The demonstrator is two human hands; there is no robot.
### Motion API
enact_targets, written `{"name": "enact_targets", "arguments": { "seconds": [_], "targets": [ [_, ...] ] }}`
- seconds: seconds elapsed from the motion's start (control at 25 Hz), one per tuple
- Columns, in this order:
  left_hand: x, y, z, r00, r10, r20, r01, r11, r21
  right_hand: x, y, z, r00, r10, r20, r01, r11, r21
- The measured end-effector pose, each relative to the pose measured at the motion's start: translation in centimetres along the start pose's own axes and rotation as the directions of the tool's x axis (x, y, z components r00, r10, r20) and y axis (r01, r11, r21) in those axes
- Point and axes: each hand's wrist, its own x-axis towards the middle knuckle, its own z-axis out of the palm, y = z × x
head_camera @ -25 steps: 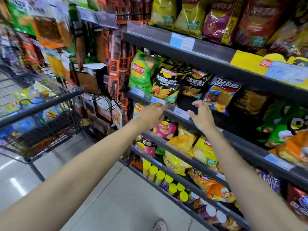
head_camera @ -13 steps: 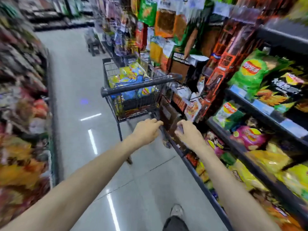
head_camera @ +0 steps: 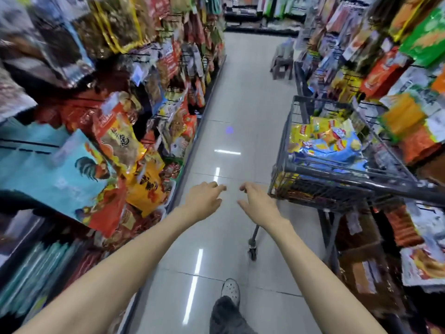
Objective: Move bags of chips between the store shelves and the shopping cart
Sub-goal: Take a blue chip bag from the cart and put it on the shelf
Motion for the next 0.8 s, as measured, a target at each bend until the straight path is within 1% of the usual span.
{"name": "enact_targets", "arguments": {
  "seconds": [0.12, 0.24, 0.44, 0.52, 0.6, 0.72, 0.8],
  "targets": [
    [3.5, -6.2, -2.0, 0.994, -0.107, -0.002, 0.107, 0.993, 0.047, 8.9, -3.0, 0.7, 0.991, -0.111, 0.069, 0.112, 0.994, -0.012],
    [7.3, -11.4, -3.9, 0.981, -0.193, -0.024, 0.194, 0.98, 0.054, 16.9, -5.5, 0.5, 0.976, -0.193, 0.1, 0.199, 0.978, -0.063],
    [14.0, -17.0, -4.4, 0.971, -0.239, -0.019, 0.239, 0.97, 0.04, 26.3, -7.2, 1.0, 0.951, -0.241, 0.192, 0.27, 0.952, -0.146],
    [18.6, -19.4, -4.9, 0.976, -0.217, -0.015, 0.217, 0.976, 0.024, 30.8, -6.8, 0.6, 0.955, -0.218, 0.2, 0.252, 0.954, -0.165],
    [24.1, -21.9, -5.6, 0.987, -0.163, -0.008, 0.164, 0.986, 0.02, 36.0, -5.8, -0.2, 0.969, -0.173, 0.174, 0.202, 0.965, -0.166],
    [32.4, -24.9, -7.5, 0.996, -0.087, -0.019, 0.087, 0.996, -0.001, 43.0, -4.4, -2.2, 0.992, -0.064, 0.107, 0.08, 0.983, -0.162],
    [38.5, -26.4, -9.1, 1.0, 0.013, 0.0, -0.013, 1.0, -0.003, 47.1, -3.2, -3.9, 0.997, 0.026, 0.073, -0.016, 0.99, -0.141]
  ]
}}
